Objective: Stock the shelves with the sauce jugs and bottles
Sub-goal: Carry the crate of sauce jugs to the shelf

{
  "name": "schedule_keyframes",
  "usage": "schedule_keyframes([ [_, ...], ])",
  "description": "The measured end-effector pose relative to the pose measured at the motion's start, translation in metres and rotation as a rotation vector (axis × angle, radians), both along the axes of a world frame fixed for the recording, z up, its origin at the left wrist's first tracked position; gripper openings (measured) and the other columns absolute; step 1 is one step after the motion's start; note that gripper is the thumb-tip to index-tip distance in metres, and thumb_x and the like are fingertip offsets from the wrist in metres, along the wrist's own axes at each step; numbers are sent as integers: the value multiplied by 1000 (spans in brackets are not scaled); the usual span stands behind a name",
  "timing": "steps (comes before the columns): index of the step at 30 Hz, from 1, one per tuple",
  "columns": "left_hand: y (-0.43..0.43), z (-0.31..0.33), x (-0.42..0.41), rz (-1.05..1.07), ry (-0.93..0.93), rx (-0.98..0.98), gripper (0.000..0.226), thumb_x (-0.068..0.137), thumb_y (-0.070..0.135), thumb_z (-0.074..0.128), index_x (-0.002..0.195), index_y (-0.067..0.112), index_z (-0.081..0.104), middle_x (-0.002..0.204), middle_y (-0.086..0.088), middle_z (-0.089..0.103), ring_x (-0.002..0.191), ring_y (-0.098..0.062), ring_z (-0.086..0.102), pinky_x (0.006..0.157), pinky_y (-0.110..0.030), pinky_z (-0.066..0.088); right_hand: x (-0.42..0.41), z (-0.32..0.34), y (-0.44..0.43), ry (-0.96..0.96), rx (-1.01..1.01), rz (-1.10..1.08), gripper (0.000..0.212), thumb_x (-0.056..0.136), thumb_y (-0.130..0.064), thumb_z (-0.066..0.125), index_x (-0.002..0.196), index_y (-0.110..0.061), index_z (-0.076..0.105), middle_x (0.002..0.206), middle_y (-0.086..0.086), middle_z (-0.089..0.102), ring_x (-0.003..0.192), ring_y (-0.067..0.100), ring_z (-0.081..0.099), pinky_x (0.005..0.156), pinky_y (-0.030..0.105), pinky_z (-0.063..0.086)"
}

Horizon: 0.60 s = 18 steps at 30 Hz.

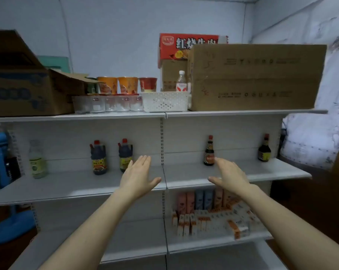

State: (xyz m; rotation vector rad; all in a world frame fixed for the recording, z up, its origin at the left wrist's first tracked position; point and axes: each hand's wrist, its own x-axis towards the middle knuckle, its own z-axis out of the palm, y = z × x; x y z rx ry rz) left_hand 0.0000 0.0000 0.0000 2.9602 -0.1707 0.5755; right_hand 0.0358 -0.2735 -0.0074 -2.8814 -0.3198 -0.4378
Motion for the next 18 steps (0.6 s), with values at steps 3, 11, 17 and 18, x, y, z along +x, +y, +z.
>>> schedule_keyframes([
  [3, -31, -18, 7, -91, 49, 24, 80, 90, 54, 44, 148, 11, 9, 157, -4, 11, 145, -16, 7, 117, -36, 5, -15, -20, -25, 23, 29, -78, 76, 88, -47, 54, 146, -11, 20, 152, 5, 28, 139, 21, 27, 113, 34, 24],
  [11, -176, -82, 24, -381, 159, 32, 77, 89, 52, 47, 146, 9, 17, 154, -6, 21, 143, -18, 15, 115, -35, 11, -57, -97, -159, 132, 104, -319, 72, 84, -47, 57, 142, -15, 30, 147, 3, 37, 135, 18, 34, 113, 38, 21],
  [17, -340, -111, 36, -575, 241, 17, 79, 89, 51, 47, 148, 11, 13, 156, -5, 16, 144, -17, 11, 116, -36, 7, -95, -123, -303, 170, 87, -563, 77, 85, -45, 59, 145, -11, 24, 151, 4, 31, 140, 18, 27, 115, 36, 18],
  [18, -367, -115, 36, -608, 248, 14, 79, 89, 51, 47, 148, 11, 13, 156, -5, 16, 144, -17, 11, 116, -36, 7, -103, -127, -328, 184, 93, -603, 77, 85, -45, 59, 145, -11, 24, 150, 4, 32, 139, 18, 28, 115, 36, 18],
])
